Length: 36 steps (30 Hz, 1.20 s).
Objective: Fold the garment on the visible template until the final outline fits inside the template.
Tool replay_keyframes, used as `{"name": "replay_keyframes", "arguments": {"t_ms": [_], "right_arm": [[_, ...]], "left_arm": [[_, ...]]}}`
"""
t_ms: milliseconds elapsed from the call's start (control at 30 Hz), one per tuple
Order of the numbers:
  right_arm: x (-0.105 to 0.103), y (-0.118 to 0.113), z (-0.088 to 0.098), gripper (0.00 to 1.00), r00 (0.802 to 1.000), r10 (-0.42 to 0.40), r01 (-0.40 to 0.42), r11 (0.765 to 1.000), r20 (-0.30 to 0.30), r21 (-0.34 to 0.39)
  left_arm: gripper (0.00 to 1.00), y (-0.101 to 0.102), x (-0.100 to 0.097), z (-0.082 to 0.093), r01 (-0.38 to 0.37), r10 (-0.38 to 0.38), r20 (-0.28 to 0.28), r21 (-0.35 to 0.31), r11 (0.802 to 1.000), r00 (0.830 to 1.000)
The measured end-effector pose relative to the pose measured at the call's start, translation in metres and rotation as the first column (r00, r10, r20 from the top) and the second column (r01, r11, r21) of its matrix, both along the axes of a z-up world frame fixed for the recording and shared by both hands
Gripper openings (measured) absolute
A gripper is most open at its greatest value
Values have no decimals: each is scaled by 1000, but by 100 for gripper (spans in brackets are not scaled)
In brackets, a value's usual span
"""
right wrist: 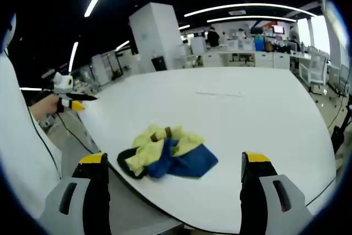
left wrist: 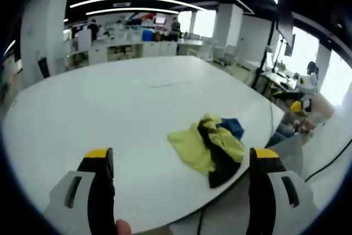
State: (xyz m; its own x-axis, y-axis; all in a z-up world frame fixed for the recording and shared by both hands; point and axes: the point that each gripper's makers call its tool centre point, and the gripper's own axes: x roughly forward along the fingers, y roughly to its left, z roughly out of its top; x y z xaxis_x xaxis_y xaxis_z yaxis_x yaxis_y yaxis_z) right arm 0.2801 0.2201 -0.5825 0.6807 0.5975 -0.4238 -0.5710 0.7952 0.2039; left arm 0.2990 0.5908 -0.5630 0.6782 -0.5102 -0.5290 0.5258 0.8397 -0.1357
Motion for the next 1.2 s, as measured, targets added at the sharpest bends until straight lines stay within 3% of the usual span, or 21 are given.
{"name": "replay_keyframes", "arguments": {"t_ms": [1200], "right_arm": [[1, 1, -4, 98, 1000, 7, -7, 1000, -22, -2]], "left_arm": [[98, -5, 0, -6, 16, -16, -23, -1, 1000, 1000]]}}
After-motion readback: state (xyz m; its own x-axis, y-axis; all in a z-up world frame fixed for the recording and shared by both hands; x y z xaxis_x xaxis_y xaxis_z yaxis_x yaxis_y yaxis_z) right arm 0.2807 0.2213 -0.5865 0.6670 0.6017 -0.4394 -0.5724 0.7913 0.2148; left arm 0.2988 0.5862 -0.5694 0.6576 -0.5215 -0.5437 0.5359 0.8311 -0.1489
